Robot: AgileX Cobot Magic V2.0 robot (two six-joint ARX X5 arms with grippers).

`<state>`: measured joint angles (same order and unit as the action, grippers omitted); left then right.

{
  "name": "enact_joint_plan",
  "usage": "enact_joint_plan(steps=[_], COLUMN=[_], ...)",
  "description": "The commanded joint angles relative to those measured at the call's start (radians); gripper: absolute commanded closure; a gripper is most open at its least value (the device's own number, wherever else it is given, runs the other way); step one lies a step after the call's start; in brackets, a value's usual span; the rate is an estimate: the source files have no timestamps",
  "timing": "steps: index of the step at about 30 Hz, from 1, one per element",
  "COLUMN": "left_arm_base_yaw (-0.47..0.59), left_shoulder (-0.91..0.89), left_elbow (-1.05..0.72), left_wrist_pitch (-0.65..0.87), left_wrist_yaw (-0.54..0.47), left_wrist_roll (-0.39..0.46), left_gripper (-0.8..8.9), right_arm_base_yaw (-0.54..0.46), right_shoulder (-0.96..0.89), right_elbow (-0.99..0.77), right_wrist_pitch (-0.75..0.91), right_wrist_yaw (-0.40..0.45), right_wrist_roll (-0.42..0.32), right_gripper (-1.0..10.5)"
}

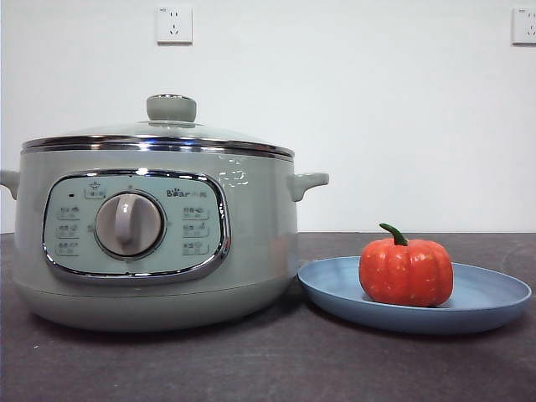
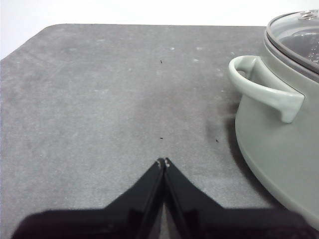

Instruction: Take the pumpkin out from the steamer,put the pumpkin in the blue plate,close the lid

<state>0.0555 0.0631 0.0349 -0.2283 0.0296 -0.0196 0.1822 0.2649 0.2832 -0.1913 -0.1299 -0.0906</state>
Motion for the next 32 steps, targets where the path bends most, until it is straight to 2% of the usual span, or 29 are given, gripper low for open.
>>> enact_joint_plan(steps=[1,5,11,15,18,32], left_arm_base_yaw=[0.003,0.004,0.004,0.004,0.004,0.004], left_shoulder=[-0.002,-0.002,-0.002,-0.002,-0.002,-0.002], left_elbow=[-0.014,-0.014,-0.014,-0.014,-0.014,-0.014], left_wrist_pitch=[-0.004,-0.004,-0.004,-0.004,-0.004,-0.004], left_wrist_yaw=[0.000,0.000,0.000,0.000,0.000,0.000], left_wrist_roll=[-0.006,-0.006,-0.006,-0.006,-0.006,-0.006], left_gripper=[8.17,8.17,8.17,8.17,8.17,8.17], right_arm_base_yaw=[-0.079,-0.129,-0.144,-0.144,-0.143,-0.142], right_shoulder=[-0.061,-0.122,-0.187,-0.235,-0.256,-0.250], right_elbow=[-0.076,-0.154,-0.234,-0.276,-0.276,-0.275], right_wrist_pitch=[0.011,0.011,0.011,0.012,0.027,0.026], right_wrist_yaw=[-0.002,0.005,0.005,0.005,0.005,0.005], right_wrist_roll=[0.016,0.014,0.016,0.055,0.077,0.079], right_gripper=[9.5,9.5,9.5,9.5,9.5,9.5])
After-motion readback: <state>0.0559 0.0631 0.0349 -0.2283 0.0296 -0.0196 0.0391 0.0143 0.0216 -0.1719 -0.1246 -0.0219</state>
